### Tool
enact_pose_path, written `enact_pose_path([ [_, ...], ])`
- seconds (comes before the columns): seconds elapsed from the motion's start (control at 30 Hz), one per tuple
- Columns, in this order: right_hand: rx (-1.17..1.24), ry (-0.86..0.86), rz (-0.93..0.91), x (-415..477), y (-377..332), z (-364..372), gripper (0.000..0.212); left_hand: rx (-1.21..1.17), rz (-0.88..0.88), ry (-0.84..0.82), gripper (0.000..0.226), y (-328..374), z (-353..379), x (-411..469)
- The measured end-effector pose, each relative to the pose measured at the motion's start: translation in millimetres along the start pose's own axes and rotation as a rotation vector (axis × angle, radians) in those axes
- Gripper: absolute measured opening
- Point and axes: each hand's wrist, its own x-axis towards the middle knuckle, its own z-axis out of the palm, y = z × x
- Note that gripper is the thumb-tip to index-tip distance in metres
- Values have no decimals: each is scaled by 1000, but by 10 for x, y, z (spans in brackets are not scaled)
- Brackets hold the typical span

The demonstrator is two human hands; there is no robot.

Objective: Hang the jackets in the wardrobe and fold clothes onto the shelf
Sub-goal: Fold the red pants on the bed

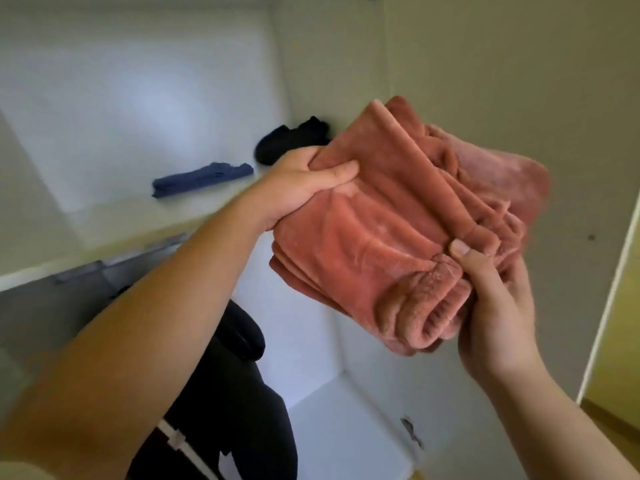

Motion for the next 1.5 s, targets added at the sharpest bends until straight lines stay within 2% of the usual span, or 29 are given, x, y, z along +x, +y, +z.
enact_pose_path([
  [0.1, 27, -74, 66, 347, 65, 434, 59, 31, -8, 171, 31, 83, -487, -95],
  [0.2, 18, -138, 157, 715, 111, 948, 50, 82, -47, 335, 40, 184, -957, -222],
  [0.37, 16, -350, 286, 1231, 266, 1942, 44, 103, -133, 612, 52, 180, -1781, -424],
  [0.47, -34, -474, 356, 1417, 423, 2509, 46, 72, -182, 741, 53, 87, -2238, -543],
  [0.63, -130, -615, 457, 1683, 811, 3354, 62, 51, -259, 972, 59, -265, -2930, -593],
  [0.7, -151, -656, 520, 1755, 1035, 3642, 61, 79, -332, 1034, 67, -473, -3169, -612],
  [0.77, -213, -744, 597, 1813, 1323, 3875, 55, 246, -479, 1054, 71, -696, -3349, -604],
  [0.83, -515, -882, 598, 1793, 1590, 4011, 55, 606, -673, 1023, 81, -915, -3401, -555],
  [0.87, -750, -967, 532, 1775, 1693, 4050, 59, 698, -682, 933, 84, -1034, -3371, -510],
  [0.93, -1097, -1071, 268, 1821, 1865, 4130, 71, 788, -619, 557, 72, -1257, -3275, -419],
  [0.97, -1143, -1063, 79, 1869, 1906, 4183, 77, 863, -596, 363, 63, -1360, -3233, -390],
  [1.03, -1065, -1095, -329, 1916, 1884, 4304, 72, 1028, -595, 174, 56, -1472, -3215, -364],
  [1.07, -1020, -1171, -475, 1886, 1828, 4341, 58, 1076, -616, 154, 54, -1461, -3195, -356],
  [1.13, -1091, -1394, -634, 1787, 1796, 4341, 33, 1084, -652, 165, 52, -1445, -3197, -363],
  [1.2, -1206, -1534, -663, 1714, 1842, 4215, 41, 1044, -686, 185, 59, -1488, -3222, -436],
  [1.23, -1190, -1560, -627, 1724, 1861, 4145, 44, 1028, -703, 196, 67, -1507, -3223, -483],
  [1.3, -1056, -1602, -459, 1813, 1891, 4016, 49, 1021, -730, 220, 76, -1549, -3239, -548],
  [1.37, -923, -1693, -344, 1900, 1954, 3927, 55, 1033, -746, 228, 66, -1598, -3278, -524],
  [1.43, -892, -1756, -424, 1934, 2101, 3908, 82, 1078, -757, 227, 61, -1621, -3311, -427],
  [1.5, -980, -1734, -545, 1969, 2319, 3979, 109, 1107, -809, 245, 60, -1657, -3325, -337],
])
